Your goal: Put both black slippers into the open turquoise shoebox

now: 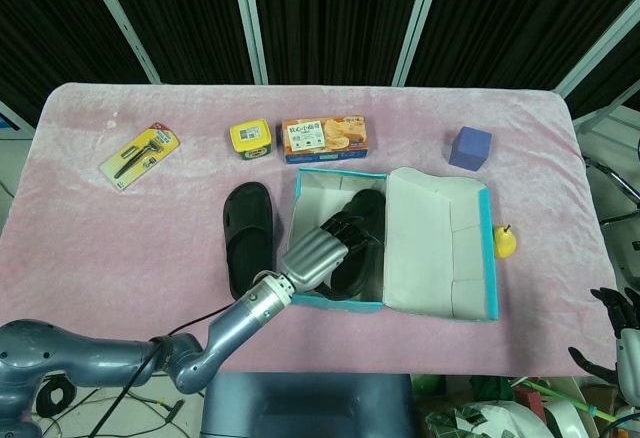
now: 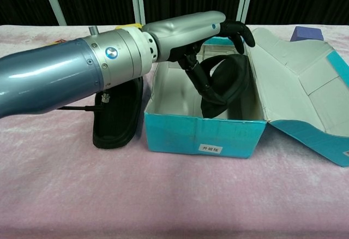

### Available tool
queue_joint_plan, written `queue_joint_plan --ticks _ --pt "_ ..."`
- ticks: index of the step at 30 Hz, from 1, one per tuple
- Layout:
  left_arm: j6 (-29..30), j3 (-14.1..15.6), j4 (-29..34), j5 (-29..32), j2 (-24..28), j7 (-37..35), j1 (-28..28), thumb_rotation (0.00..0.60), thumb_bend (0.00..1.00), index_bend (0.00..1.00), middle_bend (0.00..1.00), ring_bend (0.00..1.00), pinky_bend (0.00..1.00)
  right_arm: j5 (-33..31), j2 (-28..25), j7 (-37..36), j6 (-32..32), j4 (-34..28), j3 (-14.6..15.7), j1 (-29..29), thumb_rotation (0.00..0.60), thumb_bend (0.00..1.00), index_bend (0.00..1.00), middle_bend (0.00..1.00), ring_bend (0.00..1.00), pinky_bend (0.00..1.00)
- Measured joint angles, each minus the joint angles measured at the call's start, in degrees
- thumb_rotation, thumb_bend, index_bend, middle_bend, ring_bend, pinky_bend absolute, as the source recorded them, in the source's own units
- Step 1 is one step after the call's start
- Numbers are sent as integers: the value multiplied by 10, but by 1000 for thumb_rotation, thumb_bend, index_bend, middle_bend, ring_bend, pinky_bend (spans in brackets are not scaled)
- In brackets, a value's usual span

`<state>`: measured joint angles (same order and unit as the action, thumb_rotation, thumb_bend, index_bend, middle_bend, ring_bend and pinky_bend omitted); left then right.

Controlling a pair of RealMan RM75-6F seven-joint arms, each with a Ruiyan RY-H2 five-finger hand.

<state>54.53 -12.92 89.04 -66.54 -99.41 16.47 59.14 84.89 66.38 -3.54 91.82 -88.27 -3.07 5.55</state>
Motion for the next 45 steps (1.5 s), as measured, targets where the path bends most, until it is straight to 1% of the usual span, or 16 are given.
queue_joint_plan --ticks 5,14,21,26,29,35,38,40,43,45 --pt "3 -11 -37 19 -29 7 5 600 0 177 202 52 0 0 0 0 0 0 0 0 600 12 218 171 76 200" --pt "-19 -29 -87 63 -72 23 23 600 0 156 180 52 0 -1 -1 0 1 -1 0 2 600 12 218 171 76 200" --pt "-44 -34 -84 112 -74 55 34 600 0 120 139 29 0 0 1 -3 4 1 0 4 600 11 218 171 76 200" --pt "-58 -36 -52 160 -59 82 40 600 0 113 141 29 0 0 2 -5 5 2 0 4 600 12 218 171 76 200" --pt "-50 -38 -40 144 -55 71 36 600 0 108 142 29 0 1 2 -6 5 3 0 4 600 12 218 171 76 200" --pt "-33 -32 -5 64 -35 23 18 600 0 97 137 9 0 2 1 -4 5 2 0 4 600 11 218 171 76 200" --pt "-28 -30 18 46 -18 1 9 600 0 104 147 14 0 2 1 -2 4 0 0 3 600 12 218 171 76 200" --pt "-21 -29 34 33 -6 -8 2 600 0 131 156 21 0 2 0 -1 4 -1 -1 3 600 12 218 171 76 200" --pt "-4 -26 52 20 15 -6 -9 600 0 165 160 29 0 2 0 -1 4 -2 -1 3 600 11 218 171 76 200" --pt "5 -23 63 18 29 5 -16 600 0 163 161 34 0 2 0 -1 3 -2 -1 2 600 12 218 171 76 200"
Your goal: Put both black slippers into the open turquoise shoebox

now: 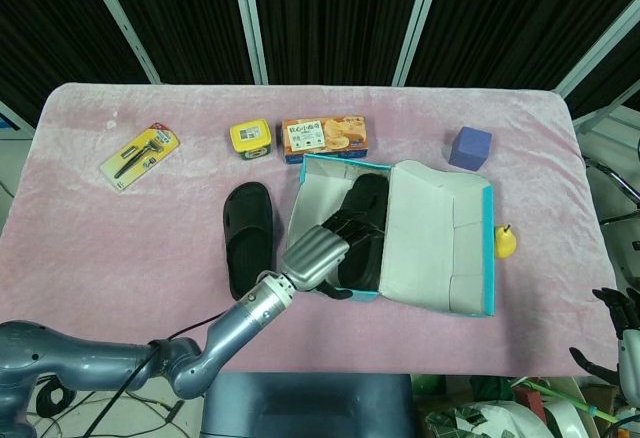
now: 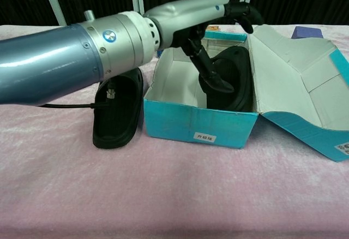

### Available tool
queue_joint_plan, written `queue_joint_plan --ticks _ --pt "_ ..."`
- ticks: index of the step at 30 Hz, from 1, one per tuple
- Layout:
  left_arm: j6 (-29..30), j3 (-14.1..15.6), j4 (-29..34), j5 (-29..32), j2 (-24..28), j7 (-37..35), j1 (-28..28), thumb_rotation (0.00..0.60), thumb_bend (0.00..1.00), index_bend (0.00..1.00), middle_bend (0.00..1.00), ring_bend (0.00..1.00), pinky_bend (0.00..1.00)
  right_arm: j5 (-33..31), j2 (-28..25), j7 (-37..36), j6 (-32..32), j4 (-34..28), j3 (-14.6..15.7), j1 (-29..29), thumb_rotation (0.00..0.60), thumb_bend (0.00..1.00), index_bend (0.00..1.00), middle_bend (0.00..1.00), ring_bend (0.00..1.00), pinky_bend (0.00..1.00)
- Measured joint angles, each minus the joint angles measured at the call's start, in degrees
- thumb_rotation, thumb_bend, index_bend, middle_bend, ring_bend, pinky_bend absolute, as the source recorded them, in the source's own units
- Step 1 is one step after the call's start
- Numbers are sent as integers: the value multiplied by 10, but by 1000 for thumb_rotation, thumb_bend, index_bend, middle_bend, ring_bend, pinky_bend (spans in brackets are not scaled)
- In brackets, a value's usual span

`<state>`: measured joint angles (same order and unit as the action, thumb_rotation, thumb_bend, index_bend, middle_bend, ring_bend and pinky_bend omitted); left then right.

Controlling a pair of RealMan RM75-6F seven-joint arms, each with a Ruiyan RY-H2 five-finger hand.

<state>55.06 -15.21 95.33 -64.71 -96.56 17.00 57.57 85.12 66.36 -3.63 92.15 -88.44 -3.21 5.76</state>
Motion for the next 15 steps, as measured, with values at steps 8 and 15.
queue_joint_plan --ticks 8,15 --pt "64 18 71 59 82 121 -40 600 0 193 176 57 29 4 1 0 -2 1 0 -3 600 11 218 171 76 200" --pt "86 22 84 189 116 185 -54 600 0 155 174 70 47 12 1 3 -1 -2 0 -7 600 12 218 171 76 200"
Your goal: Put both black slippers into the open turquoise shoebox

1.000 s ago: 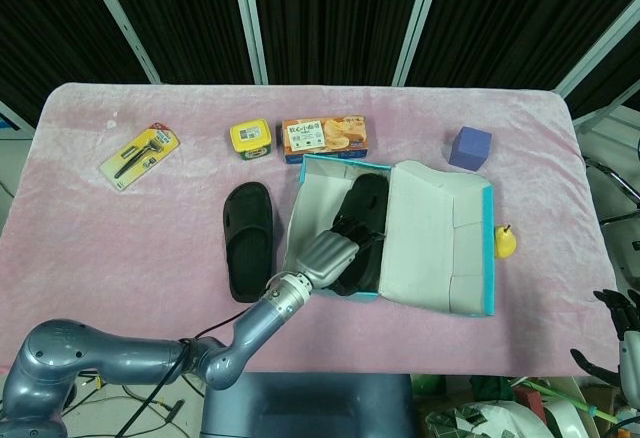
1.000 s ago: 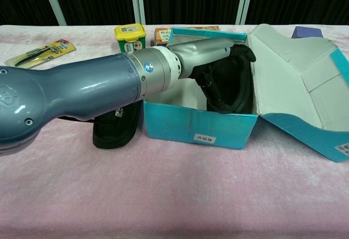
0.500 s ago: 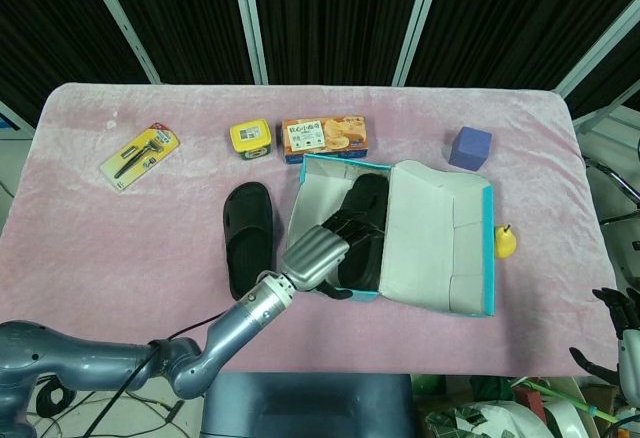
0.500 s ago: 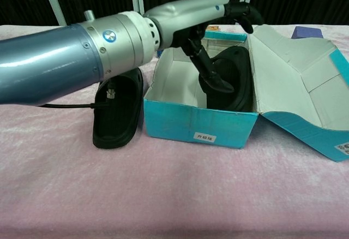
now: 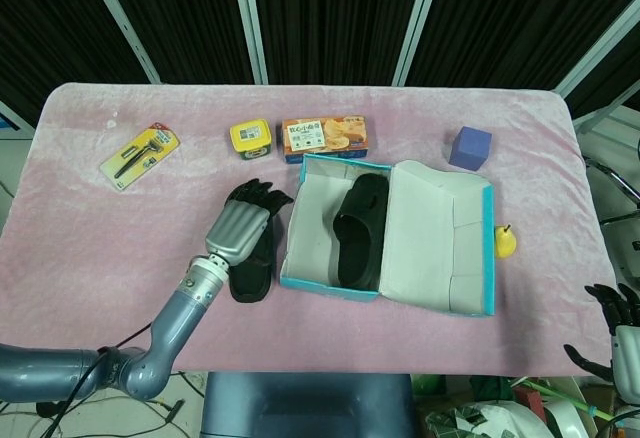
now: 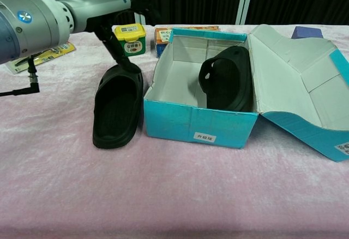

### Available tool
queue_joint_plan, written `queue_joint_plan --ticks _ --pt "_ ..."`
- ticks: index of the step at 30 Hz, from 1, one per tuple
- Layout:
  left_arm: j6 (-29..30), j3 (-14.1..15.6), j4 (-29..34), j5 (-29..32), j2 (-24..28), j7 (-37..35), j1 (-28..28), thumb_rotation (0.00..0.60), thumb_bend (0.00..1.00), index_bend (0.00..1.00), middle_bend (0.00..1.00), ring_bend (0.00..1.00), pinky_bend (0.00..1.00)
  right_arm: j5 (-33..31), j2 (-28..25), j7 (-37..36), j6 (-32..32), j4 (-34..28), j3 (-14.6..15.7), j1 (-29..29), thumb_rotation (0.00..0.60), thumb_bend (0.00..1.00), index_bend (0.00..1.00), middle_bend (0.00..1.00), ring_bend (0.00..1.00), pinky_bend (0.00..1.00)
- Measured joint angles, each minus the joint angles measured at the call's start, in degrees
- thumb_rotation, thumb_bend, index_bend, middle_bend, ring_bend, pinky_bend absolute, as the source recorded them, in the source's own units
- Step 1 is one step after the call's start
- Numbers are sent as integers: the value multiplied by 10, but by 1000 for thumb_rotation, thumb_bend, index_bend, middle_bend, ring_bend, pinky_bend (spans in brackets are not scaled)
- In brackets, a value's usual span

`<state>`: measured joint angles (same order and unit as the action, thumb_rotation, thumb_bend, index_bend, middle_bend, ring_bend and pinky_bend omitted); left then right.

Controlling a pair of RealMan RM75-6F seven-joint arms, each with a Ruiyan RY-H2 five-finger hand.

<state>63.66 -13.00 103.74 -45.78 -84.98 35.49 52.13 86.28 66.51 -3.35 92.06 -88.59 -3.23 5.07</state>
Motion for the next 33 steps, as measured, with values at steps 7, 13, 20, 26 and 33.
queue_joint_plan --ticks 7,13,20,26,33 --pt "-22 -12 -63 142 -15 61 35 600 0 136 178 92 76 -1 0 0 3 -1 2 3 600 11 217 171 76 200" --pt "-54 -29 -148 239 -53 98 85 600 0 141 202 128 107 0 -1 2 3 -3 3 3 600 12 217 171 76 200" --pt "-74 -38 -232 329 -92 142 131 600 0 143 215 133 121 -6 0 0 1 -1 3 5 600 12 217 171 76 201" --pt "-72 -38 -249 364 -100 144 133 600 0 137 219 134 132 -8 2 -4 -2 4 3 4 600 12 217 171 75 200" --pt "-79 -34 -265 385 -107 142 128 600 0 130 221 141 144 -5 3 -1 -5 3 3 1 600 12 217 171 69 200"
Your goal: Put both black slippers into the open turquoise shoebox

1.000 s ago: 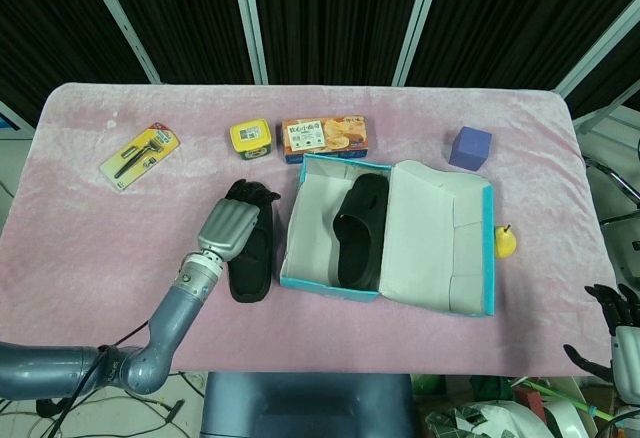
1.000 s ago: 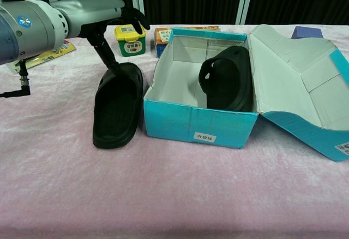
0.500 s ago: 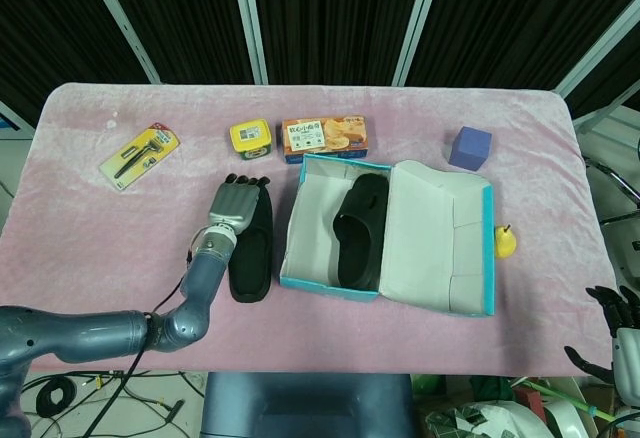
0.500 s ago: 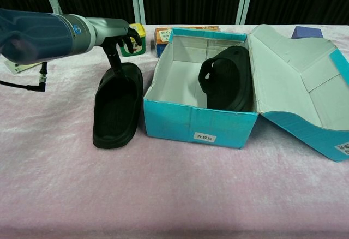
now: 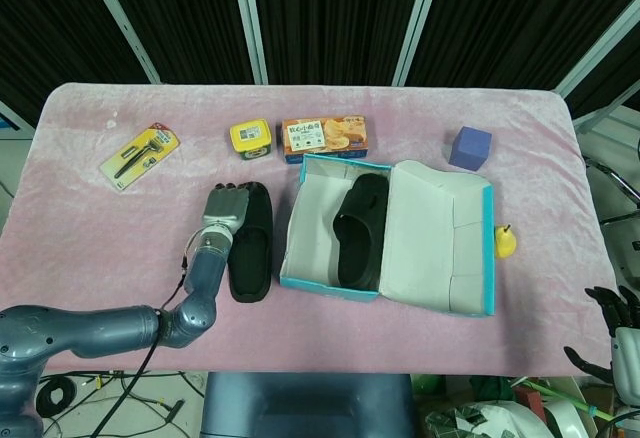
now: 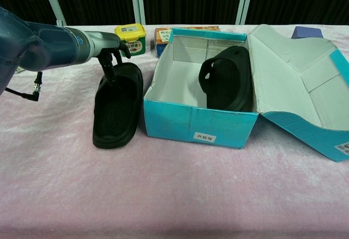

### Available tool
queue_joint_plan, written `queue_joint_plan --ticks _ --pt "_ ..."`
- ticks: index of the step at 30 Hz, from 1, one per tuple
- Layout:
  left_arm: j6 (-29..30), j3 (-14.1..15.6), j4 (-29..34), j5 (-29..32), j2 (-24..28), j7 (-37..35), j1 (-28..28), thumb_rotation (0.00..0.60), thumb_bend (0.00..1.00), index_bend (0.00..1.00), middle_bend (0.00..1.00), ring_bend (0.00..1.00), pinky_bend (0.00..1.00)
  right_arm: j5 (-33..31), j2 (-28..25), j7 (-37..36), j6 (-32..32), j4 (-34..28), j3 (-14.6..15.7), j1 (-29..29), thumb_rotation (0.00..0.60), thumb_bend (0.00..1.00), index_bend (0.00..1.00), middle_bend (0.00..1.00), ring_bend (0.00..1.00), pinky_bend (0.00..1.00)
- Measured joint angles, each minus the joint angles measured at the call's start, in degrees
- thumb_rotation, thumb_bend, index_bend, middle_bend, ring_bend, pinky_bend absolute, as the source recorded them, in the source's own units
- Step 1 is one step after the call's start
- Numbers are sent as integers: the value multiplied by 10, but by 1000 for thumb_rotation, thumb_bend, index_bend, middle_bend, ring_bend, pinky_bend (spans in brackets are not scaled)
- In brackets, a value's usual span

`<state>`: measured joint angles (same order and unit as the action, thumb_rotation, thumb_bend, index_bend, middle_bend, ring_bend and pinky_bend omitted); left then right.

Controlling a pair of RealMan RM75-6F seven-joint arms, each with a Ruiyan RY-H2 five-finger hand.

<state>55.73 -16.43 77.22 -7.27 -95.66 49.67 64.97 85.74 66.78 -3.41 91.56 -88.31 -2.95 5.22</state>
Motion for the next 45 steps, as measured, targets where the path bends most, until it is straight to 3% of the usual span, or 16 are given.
queue_joint_plan --ticks 3,9,17,24,32,38,45 --pt "-8 -2 -15 7 -8 1 4 600 0 141 237 165 160 -2 0 0 1 -1 1 2 600 12 217 171 69 200" --pt "-8 -8 -32 1 -23 -6 10 600 0 305 425 348 282 -5 -1 -3 4 0 1 6 600 12 217 171 69 200" --pt "5 -11 6 -44 -3 -54 -17 600 0 376 492 367 349 -4 -1 -5 5 1 0 5 600 12 217 171 69 200" --pt "-10 -26 69 -146 53 -195 -86 600 0 392 498 366 389 3 -3 1 6 -4 -1 2 600 12 217 171 69 200" --pt "-115 -75 103 -293 109 -419 -146 600 0 389 491 365 389 8 -6 12 11 -16 0 2 600 11 214 171 69 200" --pt "-189 -127 76 -366 84 -534 -124 600 0 378 488 365 396 7 -8 10 14 -17 0 5 600 11 214 171 69 200" --pt "-226 -144 11 -340 46 -561 -52 600 0 358 486 365 405 3 -5 5 15 -12 0 7 600 12 214 171 69 200"
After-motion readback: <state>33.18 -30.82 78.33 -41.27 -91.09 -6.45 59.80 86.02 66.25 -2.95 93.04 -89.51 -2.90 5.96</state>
